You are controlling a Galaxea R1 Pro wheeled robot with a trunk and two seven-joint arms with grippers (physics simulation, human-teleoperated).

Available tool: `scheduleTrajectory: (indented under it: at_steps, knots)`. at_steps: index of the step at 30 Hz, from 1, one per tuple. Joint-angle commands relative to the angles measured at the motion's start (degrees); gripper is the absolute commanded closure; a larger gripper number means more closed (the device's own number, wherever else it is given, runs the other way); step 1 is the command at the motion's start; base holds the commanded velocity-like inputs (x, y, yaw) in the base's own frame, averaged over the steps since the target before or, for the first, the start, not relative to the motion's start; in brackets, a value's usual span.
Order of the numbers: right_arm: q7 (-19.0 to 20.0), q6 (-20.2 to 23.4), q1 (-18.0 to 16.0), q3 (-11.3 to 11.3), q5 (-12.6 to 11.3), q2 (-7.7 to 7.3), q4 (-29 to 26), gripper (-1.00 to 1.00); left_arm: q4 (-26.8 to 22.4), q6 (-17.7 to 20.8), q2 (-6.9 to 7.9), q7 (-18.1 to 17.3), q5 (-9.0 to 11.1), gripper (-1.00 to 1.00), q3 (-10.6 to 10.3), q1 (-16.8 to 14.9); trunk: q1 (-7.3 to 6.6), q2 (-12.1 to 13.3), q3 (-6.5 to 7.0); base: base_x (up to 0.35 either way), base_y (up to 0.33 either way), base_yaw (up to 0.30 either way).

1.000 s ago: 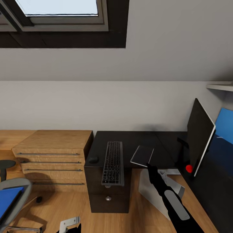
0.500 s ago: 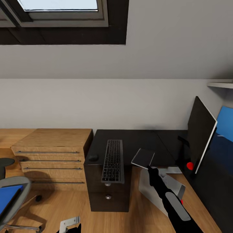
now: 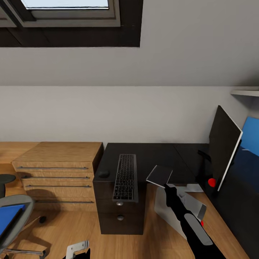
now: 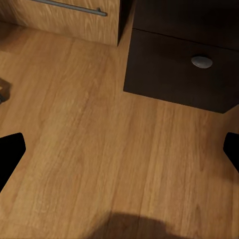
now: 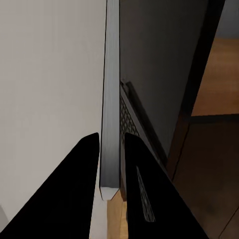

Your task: In the bedroom, organize the workspace by keeping the computer under the desk, ensuring the monitor is on the desk, placing the keyboard on the desk next to the monitor, placing the mouse on the desk next to the keyboard, moving the folder from the swivel chair onto the desk next to the mouse, stacking the notebook on top of the folder with the pen on top of the notebook, and positioning the swivel chair next to the desk.

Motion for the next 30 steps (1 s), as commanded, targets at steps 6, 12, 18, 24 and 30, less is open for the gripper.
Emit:
scheduleTrajectory:
  at_steps: [6, 12, 18, 24, 30]
  knots:
    - [0.4, 0.0, 0.0, 0.2, -0.7, -0.06, 0.0, 1.0, -0.1, 0.2, 0.1, 0.3, 0.6, -1.0, -0.1, 0.0, 0.0, 0.0, -0.05, 0.0, 0.0, 0.0]
    - [0.6, 0.0, 0.0, 0.4, -0.6, -0.04, -0.1, 1.0, 0.0, 0.3, 0.17, 0.2, 0.6, -1.0, -0.1, 0.0, 0.0, 0.0, -0.05, 0.0, 0.0, 0.0]
    - [0.7, -0.1, 0.0, 0.5, -0.6, -0.01, -0.3, 1.0, 0.1, 0.3, 0.19, 0.2, 0.6, -1.0, -0.1, 0.0, 0.0, 0.0, -0.05, 0.0, 0.0, 0.0]
    - [0.6, 0.2, 0.0, 0.4, -0.8, -0.1, -0.3, 1.0, 0.4, 0.3, 0.19, 0.3, 0.7, -1.0, -0.1, 0.0, 0.0, 0.0, -0.05, 0.009, 0.0, 0.0]
    - [0.5, 0.1, 0.0, 0.1, -0.9, -0.01, -0.3, 1.0, 0.8, 0.2, 0.19, 0.2, 0.7, -1.0, -0.1, 0.0, 0.0, 0.0, -0.05, 0.184, 0.0, 0.0]
